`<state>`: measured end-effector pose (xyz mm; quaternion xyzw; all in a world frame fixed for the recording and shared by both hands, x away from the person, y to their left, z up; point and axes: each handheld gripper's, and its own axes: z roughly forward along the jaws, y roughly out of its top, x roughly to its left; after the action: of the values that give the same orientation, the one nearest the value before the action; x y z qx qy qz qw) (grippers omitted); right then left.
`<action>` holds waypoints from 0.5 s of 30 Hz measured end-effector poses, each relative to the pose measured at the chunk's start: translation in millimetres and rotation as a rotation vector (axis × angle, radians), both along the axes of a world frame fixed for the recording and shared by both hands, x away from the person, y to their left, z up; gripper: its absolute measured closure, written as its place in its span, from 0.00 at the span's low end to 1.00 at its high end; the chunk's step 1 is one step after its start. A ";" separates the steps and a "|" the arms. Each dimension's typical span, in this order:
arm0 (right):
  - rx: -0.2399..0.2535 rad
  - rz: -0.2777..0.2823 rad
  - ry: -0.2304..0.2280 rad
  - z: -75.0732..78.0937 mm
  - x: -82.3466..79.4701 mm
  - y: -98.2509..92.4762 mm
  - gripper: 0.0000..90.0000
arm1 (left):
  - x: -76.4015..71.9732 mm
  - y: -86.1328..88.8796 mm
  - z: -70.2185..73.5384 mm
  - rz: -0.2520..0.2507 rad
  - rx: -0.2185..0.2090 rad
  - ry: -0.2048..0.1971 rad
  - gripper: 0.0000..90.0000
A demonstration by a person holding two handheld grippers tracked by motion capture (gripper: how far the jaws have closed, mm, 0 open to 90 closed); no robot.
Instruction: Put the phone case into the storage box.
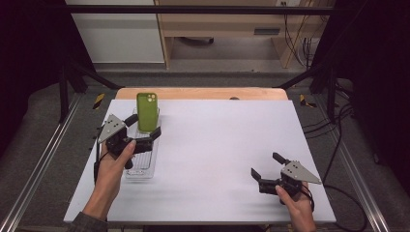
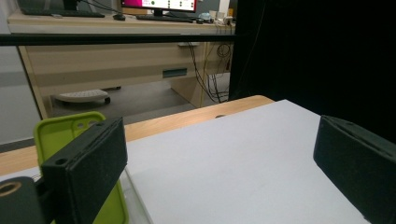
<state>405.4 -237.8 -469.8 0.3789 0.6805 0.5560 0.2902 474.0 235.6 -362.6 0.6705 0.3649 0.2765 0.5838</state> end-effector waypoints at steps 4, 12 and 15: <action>0.003 0.001 0.001 0.1 -0.3 0.2 0.03 | -1.3 8.1 0.1 0.010 -0.001 -0.001 0.03; 0.000 0.002 0.002 -0.1 -0.2 0.5 0.03 | -6.5 20.0 -1.0 0.024 0.001 -0.012 0.03; 0.000 0.003 0.001 -0.1 -0.3 0.5 0.03 | -8.4 24.6 -2.4 0.027 -0.009 -0.014 0.03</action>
<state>405.2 -237.3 -470.0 0.3782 0.6812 0.5561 0.2892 465.6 260.1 -365.1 0.6611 0.3708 0.2874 0.5855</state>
